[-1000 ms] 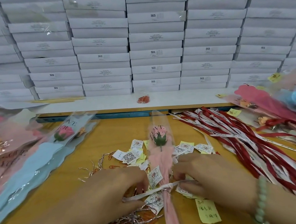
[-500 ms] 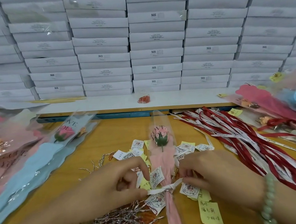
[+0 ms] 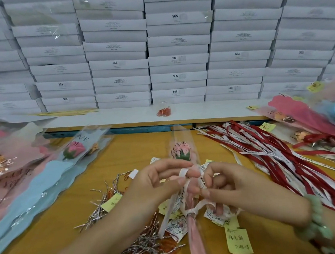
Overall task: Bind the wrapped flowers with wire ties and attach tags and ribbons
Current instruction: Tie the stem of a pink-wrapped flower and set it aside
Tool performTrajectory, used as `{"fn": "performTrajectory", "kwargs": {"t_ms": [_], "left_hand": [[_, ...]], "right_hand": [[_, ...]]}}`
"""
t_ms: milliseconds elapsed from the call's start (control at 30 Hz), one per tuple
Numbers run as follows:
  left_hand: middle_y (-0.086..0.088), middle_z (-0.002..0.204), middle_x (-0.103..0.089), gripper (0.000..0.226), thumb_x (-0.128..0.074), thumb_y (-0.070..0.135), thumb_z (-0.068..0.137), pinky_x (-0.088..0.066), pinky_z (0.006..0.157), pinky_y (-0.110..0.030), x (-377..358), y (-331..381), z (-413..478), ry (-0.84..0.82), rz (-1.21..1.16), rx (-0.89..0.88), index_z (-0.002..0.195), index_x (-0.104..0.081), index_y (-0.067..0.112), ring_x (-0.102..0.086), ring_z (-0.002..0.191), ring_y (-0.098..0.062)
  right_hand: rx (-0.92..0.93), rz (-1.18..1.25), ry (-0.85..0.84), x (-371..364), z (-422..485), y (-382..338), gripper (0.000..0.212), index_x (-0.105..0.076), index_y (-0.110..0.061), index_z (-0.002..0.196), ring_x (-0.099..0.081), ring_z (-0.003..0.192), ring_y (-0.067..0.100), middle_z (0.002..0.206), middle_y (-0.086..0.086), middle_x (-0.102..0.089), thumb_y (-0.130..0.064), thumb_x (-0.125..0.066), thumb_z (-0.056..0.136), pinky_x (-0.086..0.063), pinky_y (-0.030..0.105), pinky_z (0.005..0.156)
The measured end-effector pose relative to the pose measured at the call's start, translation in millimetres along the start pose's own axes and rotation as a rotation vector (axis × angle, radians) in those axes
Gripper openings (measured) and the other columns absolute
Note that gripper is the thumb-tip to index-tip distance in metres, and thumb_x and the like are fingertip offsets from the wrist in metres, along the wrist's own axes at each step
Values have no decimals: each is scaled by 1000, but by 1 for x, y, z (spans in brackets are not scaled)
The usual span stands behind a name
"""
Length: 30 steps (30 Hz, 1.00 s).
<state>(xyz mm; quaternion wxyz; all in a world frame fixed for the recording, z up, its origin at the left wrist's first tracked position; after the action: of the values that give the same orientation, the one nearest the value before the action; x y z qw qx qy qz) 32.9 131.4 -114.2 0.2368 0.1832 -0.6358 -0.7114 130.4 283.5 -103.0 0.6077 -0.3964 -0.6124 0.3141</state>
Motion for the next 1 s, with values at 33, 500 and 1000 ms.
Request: {"fn": "performTrajectory", "kwargs": {"t_ms": [33,500,1000], "left_hand": [[3,117,-71,24,-69,21,88,-47,98,-38,-1,-3,0,14,9,5,110,-70,29,-68,107,-17],[-4,102,-75,24,-77,19,81,-57,83,-29,-13,-23,-5,-160,92,10,104,-74,25,-71,93,-21],[-18,65,-67,24,-61,21,87,-37,51,-18,-7,-28,-2,-11,61,8,94,-72,1,-57,50,-11]], "right_hand": [[-17,72,2,-1,0,-1,18,-54,-13,87,-67,62,14,67,4,-68,-26,-66,90,-49,21,52],[51,533,-107,-12,-2,-9,19,-69,-21,101,-70,102,27,107,13,-72,-34,-60,90,-46,18,41],[254,26,180,1,-3,-9,12,-71,-25,94,-69,75,6,93,-10,-74,-16,-62,93,-42,10,47]]}}
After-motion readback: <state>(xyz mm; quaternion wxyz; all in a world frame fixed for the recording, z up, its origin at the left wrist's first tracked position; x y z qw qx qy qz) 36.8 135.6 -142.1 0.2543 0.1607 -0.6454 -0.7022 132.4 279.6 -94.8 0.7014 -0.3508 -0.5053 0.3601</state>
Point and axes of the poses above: each hand's wrist, its own z-axis towards the middle knuckle, its own x-axis out of the back of the hand, y = z × x, the point moved 4 cm from there along z, towards the middle knuckle
